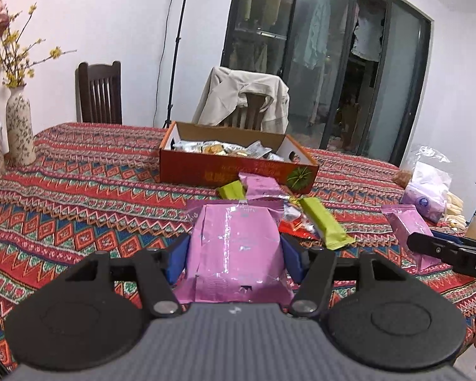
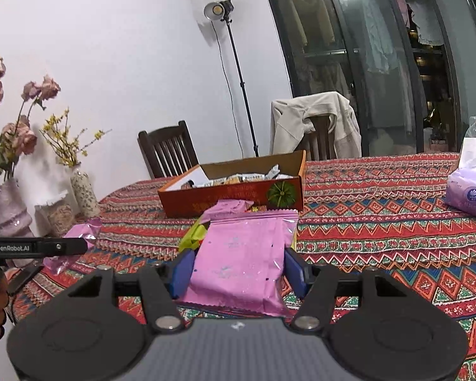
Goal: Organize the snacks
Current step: 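Carry both pink packets into the cardboard box and open both tools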
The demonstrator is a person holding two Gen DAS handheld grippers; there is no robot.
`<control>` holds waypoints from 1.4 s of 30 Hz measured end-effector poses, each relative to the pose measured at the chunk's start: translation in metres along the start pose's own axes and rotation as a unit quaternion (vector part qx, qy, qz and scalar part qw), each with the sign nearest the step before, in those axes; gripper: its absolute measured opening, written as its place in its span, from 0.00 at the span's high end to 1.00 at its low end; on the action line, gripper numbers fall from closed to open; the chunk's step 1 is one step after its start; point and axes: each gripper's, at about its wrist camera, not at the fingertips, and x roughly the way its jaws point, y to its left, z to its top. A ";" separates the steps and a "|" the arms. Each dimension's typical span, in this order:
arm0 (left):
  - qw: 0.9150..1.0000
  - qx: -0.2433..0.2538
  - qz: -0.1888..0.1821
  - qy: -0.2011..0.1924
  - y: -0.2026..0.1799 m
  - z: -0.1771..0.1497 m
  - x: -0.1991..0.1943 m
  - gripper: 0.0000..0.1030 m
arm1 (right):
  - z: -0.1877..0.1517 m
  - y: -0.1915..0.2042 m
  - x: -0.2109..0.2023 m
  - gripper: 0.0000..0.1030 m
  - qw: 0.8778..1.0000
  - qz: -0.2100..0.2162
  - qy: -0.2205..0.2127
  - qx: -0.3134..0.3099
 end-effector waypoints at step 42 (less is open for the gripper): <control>0.990 -0.009 -0.040 0.135 -0.007 0.163 0.430 0.38 | 0.203 -0.090 0.461 0.39 0.984 -0.072 0.158 -0.024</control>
